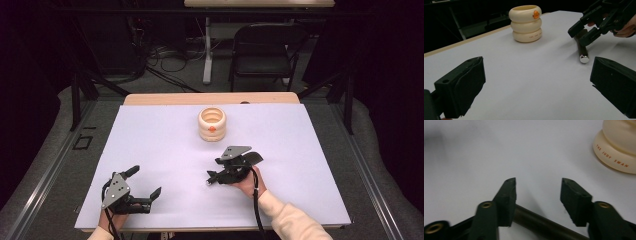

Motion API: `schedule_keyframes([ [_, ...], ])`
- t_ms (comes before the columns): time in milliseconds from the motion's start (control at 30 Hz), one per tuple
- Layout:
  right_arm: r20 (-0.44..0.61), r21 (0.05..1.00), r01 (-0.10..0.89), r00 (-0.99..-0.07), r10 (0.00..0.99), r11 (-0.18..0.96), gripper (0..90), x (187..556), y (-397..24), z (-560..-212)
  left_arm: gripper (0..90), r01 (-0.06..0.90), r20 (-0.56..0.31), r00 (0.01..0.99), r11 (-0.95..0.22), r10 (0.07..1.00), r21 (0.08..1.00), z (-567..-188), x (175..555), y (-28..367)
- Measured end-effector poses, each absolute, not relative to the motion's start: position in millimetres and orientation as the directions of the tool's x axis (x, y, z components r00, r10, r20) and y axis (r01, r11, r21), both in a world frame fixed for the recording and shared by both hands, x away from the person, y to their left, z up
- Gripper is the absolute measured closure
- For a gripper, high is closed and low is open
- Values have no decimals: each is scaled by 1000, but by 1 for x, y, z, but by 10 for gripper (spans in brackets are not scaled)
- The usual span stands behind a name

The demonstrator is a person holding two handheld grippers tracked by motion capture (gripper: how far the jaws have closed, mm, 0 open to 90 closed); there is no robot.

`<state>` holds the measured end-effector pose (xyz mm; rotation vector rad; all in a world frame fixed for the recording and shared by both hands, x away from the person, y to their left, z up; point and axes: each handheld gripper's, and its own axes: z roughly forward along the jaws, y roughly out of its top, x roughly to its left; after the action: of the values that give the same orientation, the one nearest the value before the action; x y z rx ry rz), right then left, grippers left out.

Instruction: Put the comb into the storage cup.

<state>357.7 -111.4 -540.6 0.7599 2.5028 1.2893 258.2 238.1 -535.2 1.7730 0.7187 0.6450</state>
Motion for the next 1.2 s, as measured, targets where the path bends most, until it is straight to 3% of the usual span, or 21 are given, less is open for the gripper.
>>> schedule_keyframes([
  [33,32,804,345,-839,543,485,609,358,-111,-541,1,160,81,672,-252,736,954,-535,258,238],
  [100,30,804,341,-842,539,488,631,358,-110,-541,1,161,81,672,-252,736,954,-535,258,238],
  [267,8,790,335,-843,538,513,889,357,-107,-542,2,161,84,674,-256,734,953,-535,258,238],
  [1200,21,703,356,-875,483,616,900,345,-102,-547,3,166,80,679,-259,730,952,-535,258,239],
])
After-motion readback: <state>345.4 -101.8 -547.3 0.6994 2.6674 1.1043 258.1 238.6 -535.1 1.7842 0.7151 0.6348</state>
